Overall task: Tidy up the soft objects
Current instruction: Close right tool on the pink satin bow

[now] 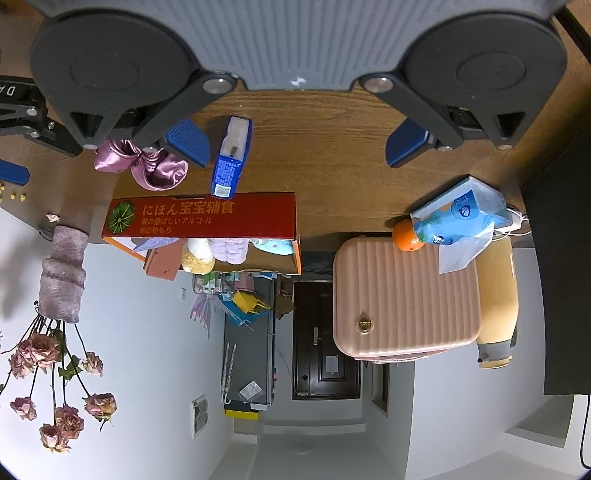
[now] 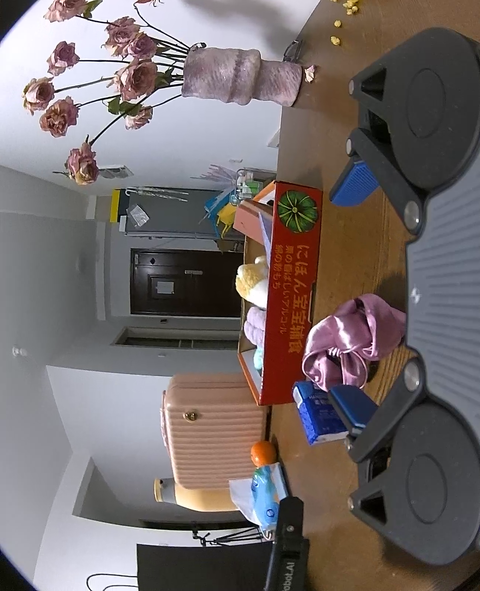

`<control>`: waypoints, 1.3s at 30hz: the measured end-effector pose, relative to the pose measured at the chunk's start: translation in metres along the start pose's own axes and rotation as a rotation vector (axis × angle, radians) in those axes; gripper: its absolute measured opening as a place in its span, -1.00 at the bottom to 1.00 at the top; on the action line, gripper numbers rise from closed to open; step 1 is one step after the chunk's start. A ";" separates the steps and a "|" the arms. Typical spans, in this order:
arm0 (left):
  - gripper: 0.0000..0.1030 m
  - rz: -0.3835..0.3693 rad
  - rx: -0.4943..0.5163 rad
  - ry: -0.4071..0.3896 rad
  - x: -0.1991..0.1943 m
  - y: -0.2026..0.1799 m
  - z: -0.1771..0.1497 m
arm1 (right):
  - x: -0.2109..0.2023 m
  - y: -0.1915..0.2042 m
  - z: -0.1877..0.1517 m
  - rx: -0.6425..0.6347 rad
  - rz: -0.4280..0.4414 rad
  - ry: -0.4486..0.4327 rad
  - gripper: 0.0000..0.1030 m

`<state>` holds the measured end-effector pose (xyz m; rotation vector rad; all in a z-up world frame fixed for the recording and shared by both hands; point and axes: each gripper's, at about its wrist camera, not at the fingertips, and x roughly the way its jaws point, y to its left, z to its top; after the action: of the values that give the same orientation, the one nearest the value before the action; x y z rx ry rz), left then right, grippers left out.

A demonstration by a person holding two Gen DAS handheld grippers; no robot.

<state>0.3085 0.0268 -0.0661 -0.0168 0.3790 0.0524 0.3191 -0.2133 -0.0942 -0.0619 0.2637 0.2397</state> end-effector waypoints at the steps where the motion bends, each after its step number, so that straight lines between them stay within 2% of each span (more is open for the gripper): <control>1: 1.00 -0.001 -0.001 0.001 0.000 0.000 0.000 | 0.001 0.000 0.000 0.002 0.002 0.008 1.00; 16: 1.00 -0.012 -0.024 0.032 0.008 0.008 0.001 | 0.056 0.006 0.005 0.087 0.079 0.170 1.00; 20: 1.00 -0.006 -0.009 0.032 0.011 0.011 0.001 | 0.072 0.008 0.007 0.097 0.086 0.203 0.94; 28: 1.00 0.012 -0.013 0.045 0.020 0.029 0.003 | 0.102 0.013 0.009 0.121 0.113 0.280 0.57; 31: 1.00 0.017 -0.014 0.049 0.023 0.036 0.003 | 0.111 0.014 0.010 0.133 0.127 0.296 0.37; 34: 1.00 0.017 -0.015 0.054 0.026 0.041 0.004 | 0.117 0.016 0.012 0.126 0.136 0.300 0.07; 35: 1.00 0.017 -0.014 0.056 0.027 0.042 0.004 | 0.119 0.018 0.012 0.121 0.143 0.301 -0.16; 39: 1.00 0.015 -0.016 0.059 0.028 0.045 0.004 | 0.120 0.022 0.013 0.106 0.164 0.291 -0.35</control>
<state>0.3331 0.0731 -0.0732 -0.0313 0.4378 0.0703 0.4298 -0.1635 -0.1139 0.0304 0.5716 0.3802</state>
